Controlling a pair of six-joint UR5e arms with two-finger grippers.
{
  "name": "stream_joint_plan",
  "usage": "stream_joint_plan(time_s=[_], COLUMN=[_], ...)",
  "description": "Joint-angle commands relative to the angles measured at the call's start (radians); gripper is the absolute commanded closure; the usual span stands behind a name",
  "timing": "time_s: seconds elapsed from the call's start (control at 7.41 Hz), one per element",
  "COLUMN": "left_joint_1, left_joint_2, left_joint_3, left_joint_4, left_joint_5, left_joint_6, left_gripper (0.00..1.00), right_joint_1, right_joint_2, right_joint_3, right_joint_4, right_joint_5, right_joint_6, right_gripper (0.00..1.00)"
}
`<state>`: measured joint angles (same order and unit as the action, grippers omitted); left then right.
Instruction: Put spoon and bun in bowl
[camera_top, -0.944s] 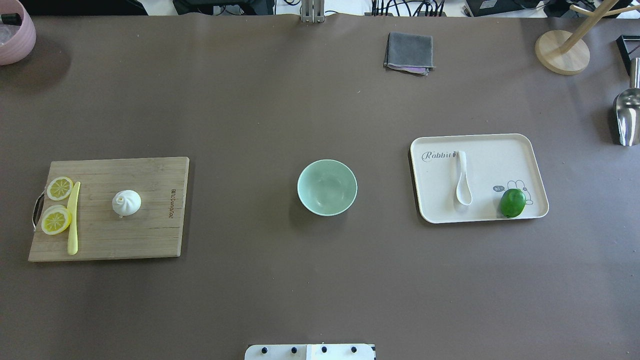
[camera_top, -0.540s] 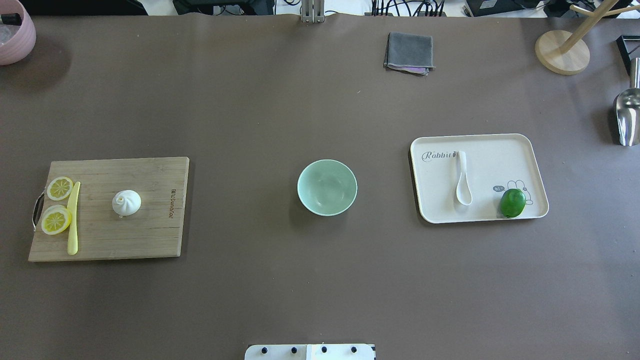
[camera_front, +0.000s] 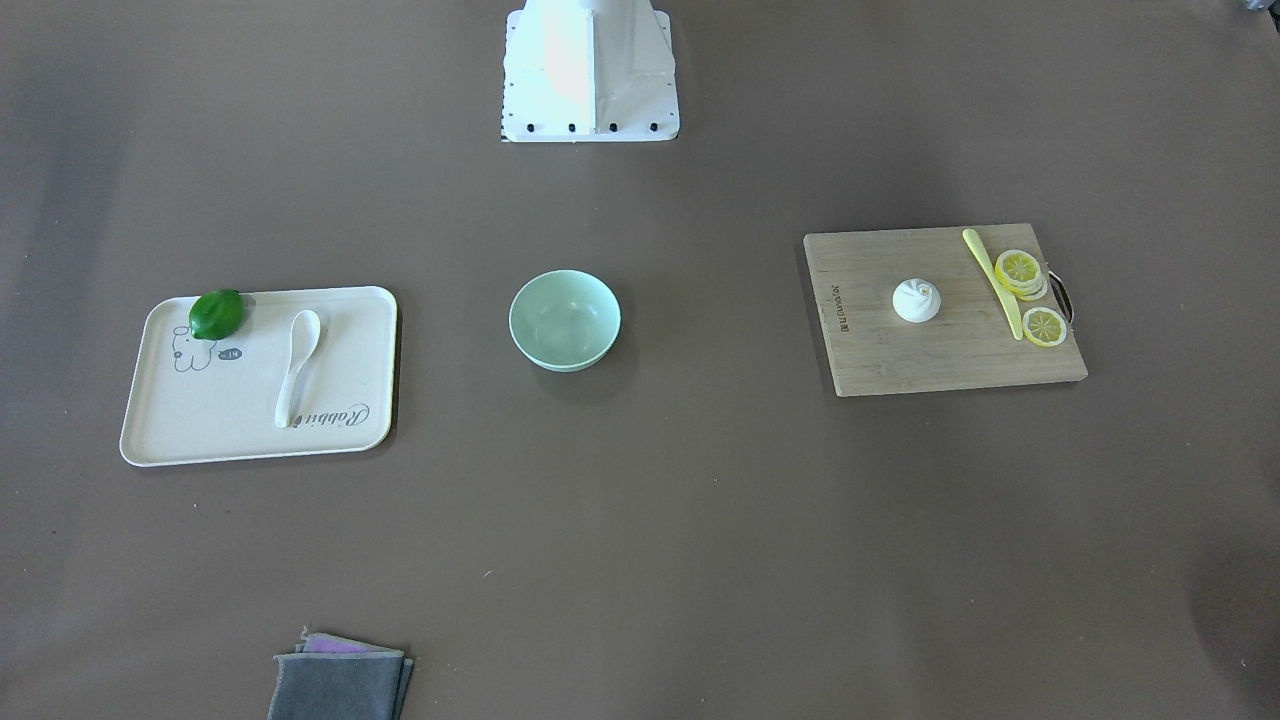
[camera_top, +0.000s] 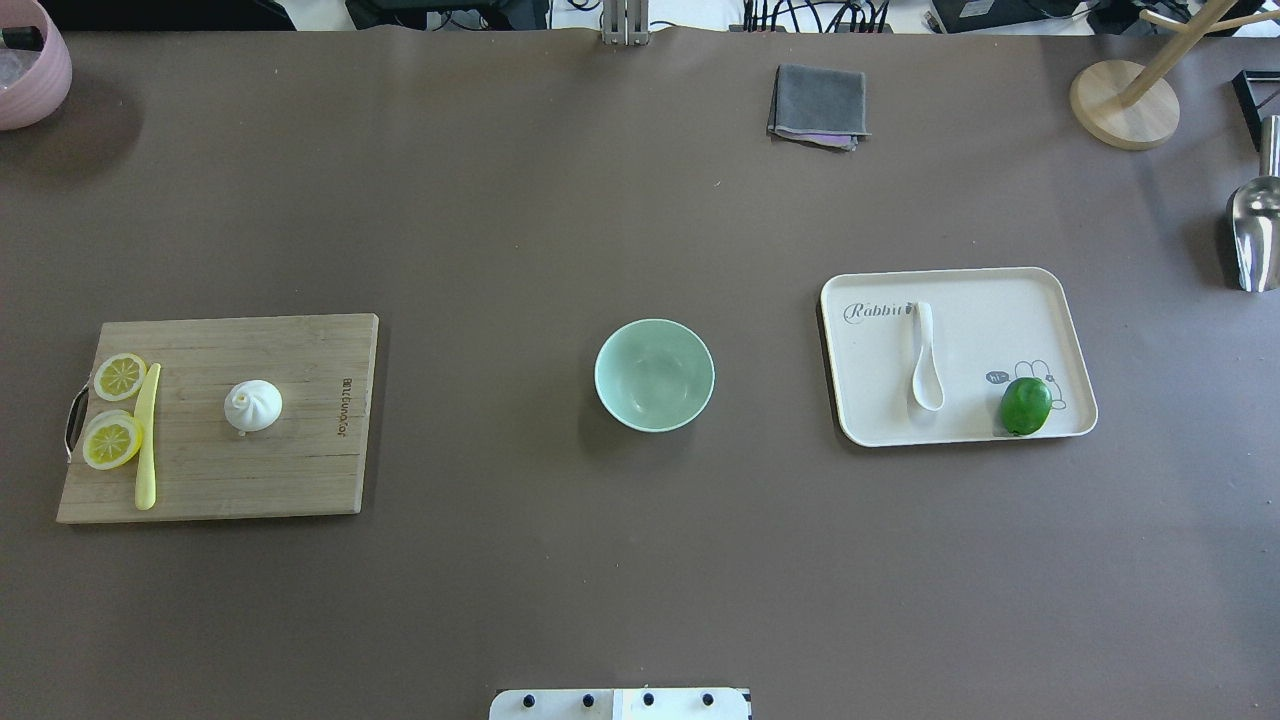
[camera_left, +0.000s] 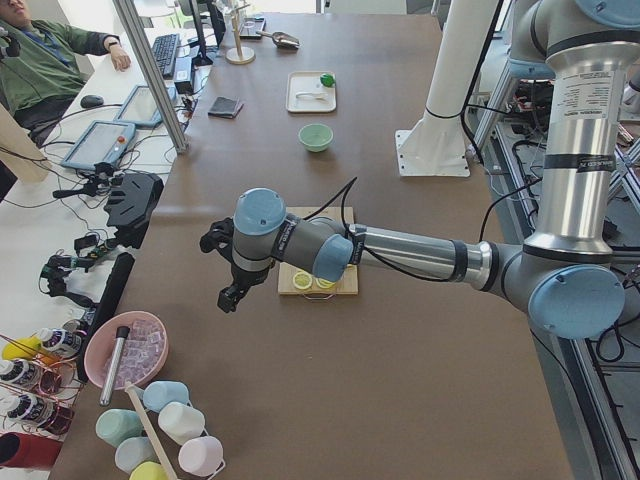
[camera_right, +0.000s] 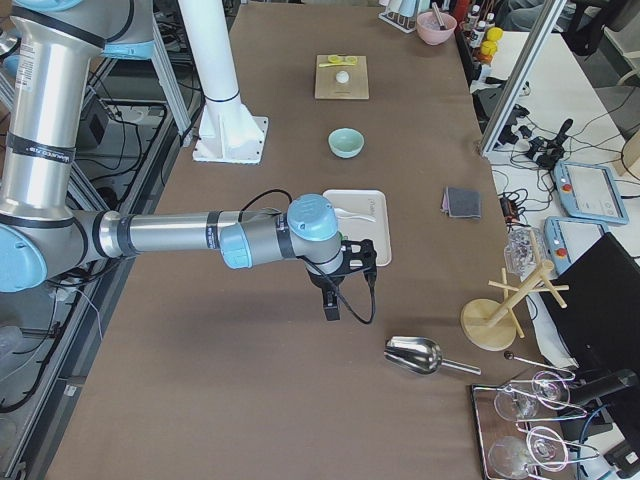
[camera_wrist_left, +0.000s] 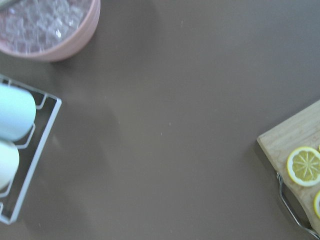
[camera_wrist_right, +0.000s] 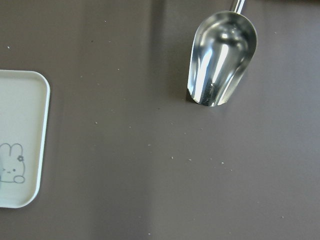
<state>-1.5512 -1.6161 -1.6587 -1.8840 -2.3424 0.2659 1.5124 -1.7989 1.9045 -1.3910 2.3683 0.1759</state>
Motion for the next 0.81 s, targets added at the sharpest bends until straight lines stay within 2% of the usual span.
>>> stream_joint_plan(time_s=[0.0, 0.13, 0.27, 0.4, 0.67], left_joint_1=[0.017, 0.034, 0.084, 0.101, 0.105], left_joint_2=[-0.034, -0.033, -0.021, -0.019, -0.018], left_joint_3=[0.043, 0.045, 0.051, 0.065, 0.065], left_joint_4=[-0.102, -0.147, -0.212, -0.219, -0.221], left_joint_5=[-0.093, -0.101, -0.095, -0.094, -0.098], left_joint_6=[-0.115, -0.125, -0.135, -0.134, -0.134], left_gripper=[0.02, 0.02, 0.02, 0.02, 0.02], right_joint_1=[-0.128, -0.209, -0.307, -0.411, -0.612], right_joint_2=[0.073, 0.096, 0.113, 0.134, 0.224], right_joint_3=[-0.001, -0.001, -0.002, -0.011, -0.034], right_joint_4=[0.045, 0.106, 0.165, 0.211, 0.213], right_joint_5=[0.008, -0.032, -0.119, -0.217, -0.395], right_joint_6=[0.249, 0.415, 0.568, 0.680, 0.878], right_gripper=[0.00, 0.00, 0.00, 0.00, 0.00])
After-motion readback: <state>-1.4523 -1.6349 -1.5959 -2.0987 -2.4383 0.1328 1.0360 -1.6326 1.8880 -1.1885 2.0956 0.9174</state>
